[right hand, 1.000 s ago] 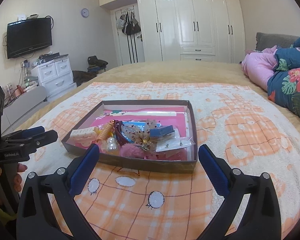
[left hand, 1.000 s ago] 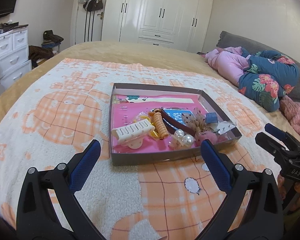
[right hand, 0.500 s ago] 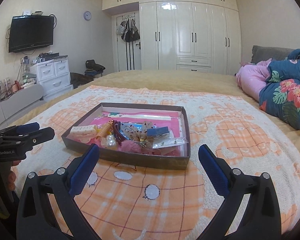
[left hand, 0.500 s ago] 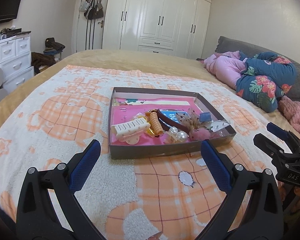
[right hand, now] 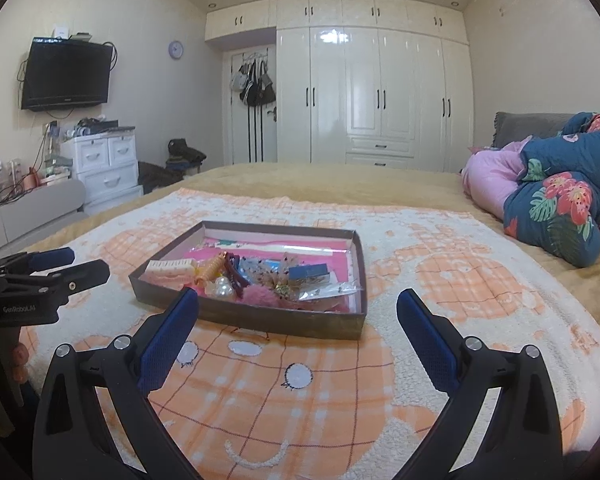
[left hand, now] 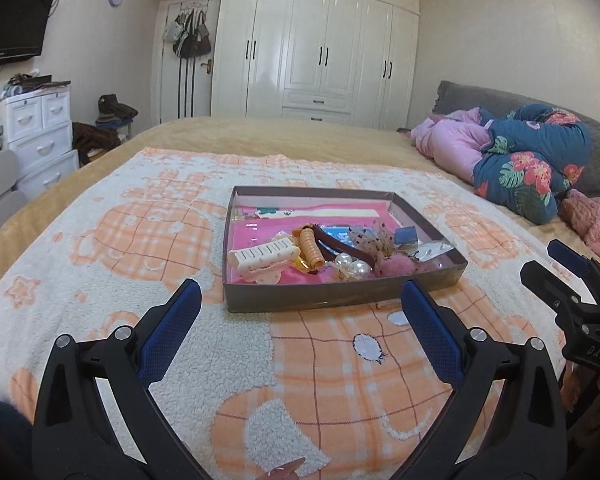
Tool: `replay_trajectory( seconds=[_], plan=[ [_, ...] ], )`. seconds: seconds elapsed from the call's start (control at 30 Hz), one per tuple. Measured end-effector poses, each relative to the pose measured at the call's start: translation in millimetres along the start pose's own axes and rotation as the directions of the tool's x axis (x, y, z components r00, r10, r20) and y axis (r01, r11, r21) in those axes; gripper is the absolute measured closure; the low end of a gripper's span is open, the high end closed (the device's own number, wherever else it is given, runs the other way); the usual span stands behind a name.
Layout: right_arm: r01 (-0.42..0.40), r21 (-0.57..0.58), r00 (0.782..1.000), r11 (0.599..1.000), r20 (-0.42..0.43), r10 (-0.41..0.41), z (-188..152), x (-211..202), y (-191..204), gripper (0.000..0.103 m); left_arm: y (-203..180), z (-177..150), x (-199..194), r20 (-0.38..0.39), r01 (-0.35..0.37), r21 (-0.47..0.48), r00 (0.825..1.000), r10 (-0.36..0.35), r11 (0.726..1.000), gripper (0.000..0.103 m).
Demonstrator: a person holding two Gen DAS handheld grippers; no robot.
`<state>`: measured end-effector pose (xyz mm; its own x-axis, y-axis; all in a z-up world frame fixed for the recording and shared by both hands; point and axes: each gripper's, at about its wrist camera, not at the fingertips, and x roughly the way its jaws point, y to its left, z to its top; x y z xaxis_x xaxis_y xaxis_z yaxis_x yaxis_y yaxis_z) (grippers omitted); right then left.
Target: Organize jewelry
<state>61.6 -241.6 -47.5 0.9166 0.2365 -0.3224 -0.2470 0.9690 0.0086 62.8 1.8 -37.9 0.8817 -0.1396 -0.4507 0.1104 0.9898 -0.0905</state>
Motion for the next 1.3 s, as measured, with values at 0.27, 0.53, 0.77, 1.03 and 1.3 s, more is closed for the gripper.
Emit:
replay_trajectory(
  seconds=[0.27, 0.53, 0.77, 1.03, 1.3],
  plan=[
    [0.025, 0.039, 0.998, 0.999, 0.06, -0.028, -4.7, -15.1, -8.6, 0.006, -4.3, -3.9, -11.4, 0.043, 0.014, 0.003, 0.999, -0.014, 1.0, 0.011],
    [0.062, 0.027, 0.994, 0.998, 0.088, -0.064, -12.0, -18.6, -6.7, 0.006, -8.7, -7.1, -15.2, 0.069, -0.001, 0.02, 0.998, -0.001, 1.0, 0.011],
    [0.062, 0.029, 0.994, 0.998, 0.087, -0.064, -12.0, -18.6, -6.5, 0.006, -8.0, -7.4, -14.0, 0.07, -0.009, 0.017, 0.998, 0.007, 1.0, 0.011],
    [0.063, 0.026, 0.994, 0.998, 0.089, -0.065, -12.4, -18.4, -5.9, 0.006, -8.0, -7.6, -14.2, 0.07, -0.01, 0.017, 0.998, 0.009, 1.0, 0.011],
    [0.064, 0.028, 0.994, 0.998, 0.09, -0.066, -12.5, -17.8, -5.7, 0.006, -7.4, -7.5, -14.3, 0.071, -0.01, 0.015, 0.997, 0.009, 1.0, 0.011]
  ],
)
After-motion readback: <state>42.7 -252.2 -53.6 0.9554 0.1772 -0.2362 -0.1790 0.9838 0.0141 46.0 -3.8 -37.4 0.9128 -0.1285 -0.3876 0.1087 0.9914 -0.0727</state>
